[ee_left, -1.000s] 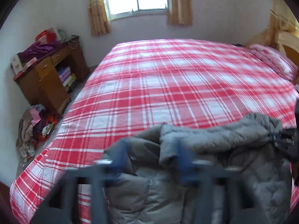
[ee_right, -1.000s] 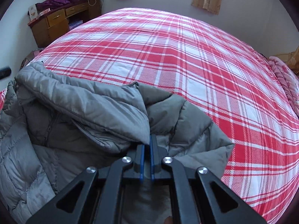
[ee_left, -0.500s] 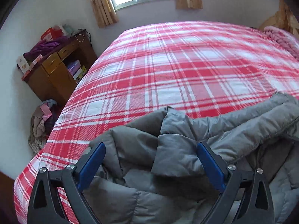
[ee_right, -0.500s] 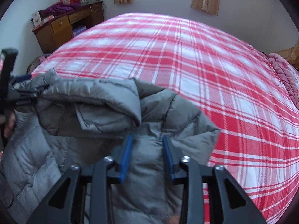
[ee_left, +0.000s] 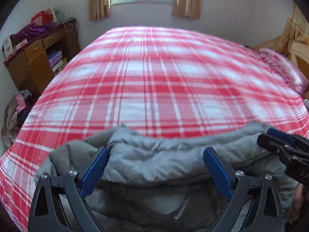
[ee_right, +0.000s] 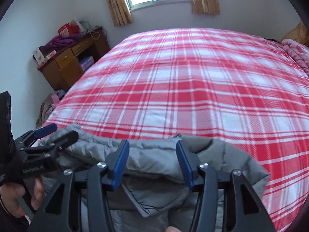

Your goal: Fold large clothes

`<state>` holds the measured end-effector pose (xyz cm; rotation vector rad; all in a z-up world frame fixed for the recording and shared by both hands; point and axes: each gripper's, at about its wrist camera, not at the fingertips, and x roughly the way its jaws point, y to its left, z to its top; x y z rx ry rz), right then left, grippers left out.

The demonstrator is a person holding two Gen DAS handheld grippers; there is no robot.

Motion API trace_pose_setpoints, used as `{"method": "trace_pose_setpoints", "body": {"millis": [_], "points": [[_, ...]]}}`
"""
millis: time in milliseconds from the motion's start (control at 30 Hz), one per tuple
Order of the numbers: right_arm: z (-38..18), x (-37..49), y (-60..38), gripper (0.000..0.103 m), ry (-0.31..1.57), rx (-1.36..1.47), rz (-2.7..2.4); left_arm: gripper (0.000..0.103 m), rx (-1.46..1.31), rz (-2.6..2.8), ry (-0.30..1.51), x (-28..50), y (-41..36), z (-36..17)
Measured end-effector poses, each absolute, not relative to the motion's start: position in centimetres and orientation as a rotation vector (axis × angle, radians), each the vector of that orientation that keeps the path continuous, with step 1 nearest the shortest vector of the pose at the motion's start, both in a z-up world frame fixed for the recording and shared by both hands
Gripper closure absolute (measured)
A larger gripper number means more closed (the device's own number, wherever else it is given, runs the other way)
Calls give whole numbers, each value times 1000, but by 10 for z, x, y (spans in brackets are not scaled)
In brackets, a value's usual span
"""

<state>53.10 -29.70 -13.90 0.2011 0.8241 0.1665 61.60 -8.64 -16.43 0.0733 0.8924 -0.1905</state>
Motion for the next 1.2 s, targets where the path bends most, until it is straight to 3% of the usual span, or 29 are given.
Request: {"method": "trace_pose_setpoints", "body": {"millis": [200,767,1000,1200], "points": [[-180,523,-288,51,838,134,157,5,32,-190,923,614,-74,-195],[-205,526,-282,51,847,85,131,2,68,-173,911,614,-81,-202],[-199,525,-279,51,847,46,129,2,66,-168,850,597,-74,-168],[-161,499,-299,51,699,103,111,2,129,-183,739,582,-100,-131]]}}
